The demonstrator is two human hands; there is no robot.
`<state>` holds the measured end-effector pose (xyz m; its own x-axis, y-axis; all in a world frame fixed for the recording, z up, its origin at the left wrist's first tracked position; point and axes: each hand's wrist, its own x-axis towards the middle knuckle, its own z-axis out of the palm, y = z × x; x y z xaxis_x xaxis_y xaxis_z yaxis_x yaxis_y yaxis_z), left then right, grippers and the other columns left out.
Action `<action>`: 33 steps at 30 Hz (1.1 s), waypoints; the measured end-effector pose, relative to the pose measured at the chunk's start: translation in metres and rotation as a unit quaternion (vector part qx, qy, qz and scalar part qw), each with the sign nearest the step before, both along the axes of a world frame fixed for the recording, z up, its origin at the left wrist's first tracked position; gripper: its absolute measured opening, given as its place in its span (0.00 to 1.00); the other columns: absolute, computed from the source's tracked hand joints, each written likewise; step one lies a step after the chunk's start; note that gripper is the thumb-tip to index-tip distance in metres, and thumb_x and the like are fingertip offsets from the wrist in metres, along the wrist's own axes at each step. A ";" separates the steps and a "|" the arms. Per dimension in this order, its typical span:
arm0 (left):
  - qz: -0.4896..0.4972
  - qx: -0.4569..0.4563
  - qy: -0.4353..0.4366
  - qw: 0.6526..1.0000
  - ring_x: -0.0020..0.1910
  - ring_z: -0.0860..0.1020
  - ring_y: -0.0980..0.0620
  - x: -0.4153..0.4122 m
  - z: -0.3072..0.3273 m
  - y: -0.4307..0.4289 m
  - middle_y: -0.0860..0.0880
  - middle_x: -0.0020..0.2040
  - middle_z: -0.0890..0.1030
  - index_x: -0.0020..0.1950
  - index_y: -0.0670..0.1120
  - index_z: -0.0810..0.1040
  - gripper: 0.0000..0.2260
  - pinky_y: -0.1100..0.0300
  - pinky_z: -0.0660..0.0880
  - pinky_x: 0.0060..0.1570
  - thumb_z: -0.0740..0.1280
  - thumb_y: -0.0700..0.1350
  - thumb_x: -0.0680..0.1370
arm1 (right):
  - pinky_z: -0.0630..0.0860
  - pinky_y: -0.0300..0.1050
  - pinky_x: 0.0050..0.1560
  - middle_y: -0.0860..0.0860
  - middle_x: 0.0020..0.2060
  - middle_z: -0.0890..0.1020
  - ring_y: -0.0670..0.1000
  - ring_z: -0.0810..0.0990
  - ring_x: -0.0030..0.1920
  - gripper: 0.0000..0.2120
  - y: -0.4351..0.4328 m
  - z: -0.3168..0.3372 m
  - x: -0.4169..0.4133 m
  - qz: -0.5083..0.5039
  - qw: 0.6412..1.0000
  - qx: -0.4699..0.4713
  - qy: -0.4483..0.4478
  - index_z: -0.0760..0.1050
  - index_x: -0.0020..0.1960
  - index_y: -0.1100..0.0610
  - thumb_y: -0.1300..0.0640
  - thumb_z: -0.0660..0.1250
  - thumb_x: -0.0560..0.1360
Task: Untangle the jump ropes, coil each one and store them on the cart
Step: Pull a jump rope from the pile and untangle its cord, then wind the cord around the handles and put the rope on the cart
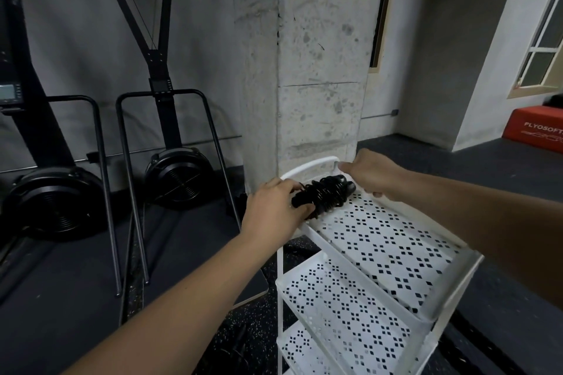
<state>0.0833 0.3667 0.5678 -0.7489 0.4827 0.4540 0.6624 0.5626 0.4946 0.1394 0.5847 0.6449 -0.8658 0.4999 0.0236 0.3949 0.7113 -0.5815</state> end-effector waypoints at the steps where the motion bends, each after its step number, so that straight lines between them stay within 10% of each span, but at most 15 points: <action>1: -0.002 0.010 0.008 1.000 0.66 0.76 0.51 0.001 0.000 -0.005 0.54 0.66 0.81 0.71 0.54 0.80 0.24 0.48 0.75 0.67 0.74 0.62 0.78 | 0.72 0.45 0.32 0.52 0.30 0.74 0.51 0.72 0.26 0.20 -0.007 0.007 0.004 0.018 1.000 0.011 0.017 0.67 0.40 0.54 0.45 0.65 0.86; 15: 0.049 0.039 -0.147 0.987 0.51 0.82 0.59 0.008 -0.067 -0.157 0.57 0.50 0.85 0.60 0.51 0.83 0.12 0.57 0.79 0.55 0.74 0.56 0.81 | 0.72 0.46 0.31 0.53 0.39 0.86 0.50 0.79 0.33 0.12 -0.202 0.000 0.029 0.226 0.973 -0.050 0.005 0.79 0.56 0.58 0.49 0.71 0.82; 33: 0.160 -0.096 -0.391 0.901 0.46 0.82 0.48 -0.065 -0.338 -0.280 0.50 0.46 0.84 0.48 0.51 0.82 0.04 0.58 0.75 0.43 0.71 0.49 0.81 | 0.76 0.41 0.37 0.52 0.46 0.88 0.48 0.83 0.39 0.07 -0.292 -0.353 -0.084 0.202 0.934 -0.226 -0.187 0.80 0.56 0.57 0.53 0.70 0.83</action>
